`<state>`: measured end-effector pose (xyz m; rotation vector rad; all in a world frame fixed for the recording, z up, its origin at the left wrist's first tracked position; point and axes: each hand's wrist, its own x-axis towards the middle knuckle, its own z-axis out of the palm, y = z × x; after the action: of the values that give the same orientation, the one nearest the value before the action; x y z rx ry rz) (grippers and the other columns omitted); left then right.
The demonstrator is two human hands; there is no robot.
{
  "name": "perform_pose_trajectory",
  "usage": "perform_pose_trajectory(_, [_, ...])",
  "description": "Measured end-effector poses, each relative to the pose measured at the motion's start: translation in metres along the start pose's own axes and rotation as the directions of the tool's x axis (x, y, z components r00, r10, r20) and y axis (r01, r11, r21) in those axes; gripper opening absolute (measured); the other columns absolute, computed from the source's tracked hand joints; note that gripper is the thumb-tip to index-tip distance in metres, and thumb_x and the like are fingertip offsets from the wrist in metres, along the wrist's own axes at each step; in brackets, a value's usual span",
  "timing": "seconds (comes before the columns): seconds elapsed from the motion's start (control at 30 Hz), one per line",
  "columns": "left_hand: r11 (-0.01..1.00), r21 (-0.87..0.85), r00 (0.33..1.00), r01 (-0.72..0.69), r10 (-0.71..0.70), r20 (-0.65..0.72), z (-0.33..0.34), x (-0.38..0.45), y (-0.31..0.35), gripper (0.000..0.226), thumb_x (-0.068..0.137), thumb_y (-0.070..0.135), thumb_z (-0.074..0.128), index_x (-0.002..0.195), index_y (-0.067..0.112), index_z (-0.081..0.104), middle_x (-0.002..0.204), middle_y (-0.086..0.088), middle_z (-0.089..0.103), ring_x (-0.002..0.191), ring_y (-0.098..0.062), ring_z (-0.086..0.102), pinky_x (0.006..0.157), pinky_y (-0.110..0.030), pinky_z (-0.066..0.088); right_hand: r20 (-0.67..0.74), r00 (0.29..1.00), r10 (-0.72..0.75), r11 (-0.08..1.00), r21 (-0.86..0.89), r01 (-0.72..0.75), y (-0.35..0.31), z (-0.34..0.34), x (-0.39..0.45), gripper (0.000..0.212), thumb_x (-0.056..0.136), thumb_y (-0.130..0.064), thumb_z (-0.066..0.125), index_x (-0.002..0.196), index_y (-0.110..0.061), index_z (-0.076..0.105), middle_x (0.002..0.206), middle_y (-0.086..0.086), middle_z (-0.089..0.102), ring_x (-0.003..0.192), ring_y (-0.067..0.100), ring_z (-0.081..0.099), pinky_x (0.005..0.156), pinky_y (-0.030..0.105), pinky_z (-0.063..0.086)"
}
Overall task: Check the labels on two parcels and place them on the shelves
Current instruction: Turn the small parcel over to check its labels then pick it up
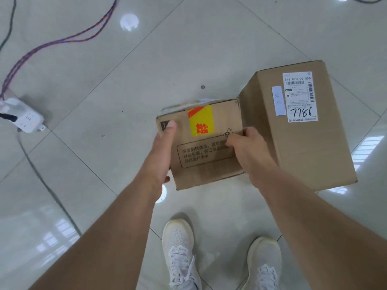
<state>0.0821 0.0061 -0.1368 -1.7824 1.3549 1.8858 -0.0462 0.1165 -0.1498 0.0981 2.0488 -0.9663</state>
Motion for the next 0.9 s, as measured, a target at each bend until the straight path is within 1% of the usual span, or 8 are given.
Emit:
perform_pose_trajectory(0.07, [0.998,0.034,0.999,0.048,-0.049,0.024,0.003,-0.001,-0.005,0.086,0.055,0.091,0.023,0.123,0.046,0.05,0.123,0.0,0.064,0.113,-0.025,0.058,0.1,-0.053,0.04,0.036,0.998,0.048,0.998,-0.031,-0.047,0.007,0.001,0.0,0.029,0.083,-0.025,0.057,0.107,-0.011,0.053,0.086,-0.002,0.055,0.075,0.013,0.05,0.06,0.03,0.036])
perform_pose_trajectory(0.2, [0.993,-0.082,0.996,0.082,-0.085,-0.028,0.001,-0.002,-0.012,0.062,0.074,0.081,0.016,0.093,0.041,0.059,0.103,-0.004,0.07,0.101,-0.025,0.063,0.096,-0.052,0.045,0.101,0.992,0.076,0.996,-0.056,-0.071,0.015,-0.002,-0.001,0.028,0.081,-0.019,0.061,0.107,-0.011,0.053,0.089,-0.003,0.057,0.087,0.017,0.053,0.069,0.034,0.043])
perform_pose_trajectory(0.27, [0.986,-0.147,0.995,0.075,-0.084,-0.056,0.0,-0.003,-0.011,0.06,0.079,0.077,0.018,0.088,0.034,0.06,0.098,-0.004,0.069,0.096,-0.024,0.064,0.088,-0.048,0.05,0.091,0.995,0.048,0.997,-0.07,-0.042,0.015,-0.005,0.0,0.026,0.079,-0.013,0.063,0.103,-0.012,0.055,0.092,-0.001,0.06,0.091,0.02,0.056,0.078,0.037,0.047])
perform_pose_trajectory(0.37, [0.974,-0.225,0.99,0.032,-0.062,-0.126,0.0,-0.007,-0.007,0.038,0.088,0.055,0.035,0.077,0.026,0.057,0.082,-0.001,0.065,0.078,-0.019,0.062,0.072,-0.037,0.052,0.091,0.996,-0.018,0.996,-0.081,0.026,0.012,-0.008,-0.001,0.023,0.078,-0.008,0.063,0.099,-0.012,0.054,0.088,-0.001,0.059,0.085,0.017,0.054,0.069,0.029,0.043])
perform_pose_trajectory(0.47, [0.96,-0.273,0.991,-0.06,0.023,-0.134,-0.001,-0.007,-0.013,0.015,0.084,0.023,0.046,0.076,0.017,0.057,0.071,-0.001,0.063,0.065,-0.016,0.054,0.062,-0.032,0.048,0.157,0.987,-0.017,1.0,-0.002,0.017,0.01,-0.013,-0.007,0.041,0.08,-0.044,0.062,0.108,-0.015,0.051,0.095,-0.006,0.057,0.088,0.01,0.053,0.067,0.027,0.039])
perform_pose_trajectory(0.57, [0.962,-0.223,0.984,-0.158,0.135,-0.113,-0.001,-0.007,-0.027,0.035,0.079,0.002,0.047,0.112,0.014,0.052,0.107,-0.006,0.069,0.083,-0.014,0.062,0.073,-0.032,0.049,0.162,0.983,0.088,0.996,0.013,-0.092,0.016,-0.013,-0.007,0.07,0.073,-0.07,0.05,0.118,-0.016,0.047,0.113,-0.005,0.054,0.106,0.016,0.052,0.084,0.034,0.039])
perform_pose_trajectory(0.7, [0.969,-0.145,0.978,-0.201,0.191,-0.083,0.006,-0.009,-0.037,0.08,0.081,-0.01,0.043,0.146,0.029,0.021,0.13,0.01,0.052,0.104,-0.008,0.06,0.081,-0.031,0.052,0.048,0.996,0.069,0.995,0.066,-0.072,0.033,-0.005,-0.01,0.024,0.083,-0.027,0.062,0.097,-0.014,0.049,0.095,0.0,0.06,0.078,0.01,0.055,0.062,0.026,0.04])
perform_pose_trajectory(0.9, [0.982,-0.102,0.984,-0.16,0.15,-0.095,0.008,0.0,-0.043,0.063,0.082,-0.009,0.044,0.132,0.027,0.049,0.11,0.008,0.064,0.098,-0.013,0.065,0.07,-0.027,0.055,0.067,0.995,0.071,0.996,0.048,-0.075,0.048,0.003,-0.008,0.027,0.088,-0.014,0.057,0.113,-0.016,0.049,0.097,-0.004,0.06,0.081,0.009,0.054,0.061,0.022,0.041])
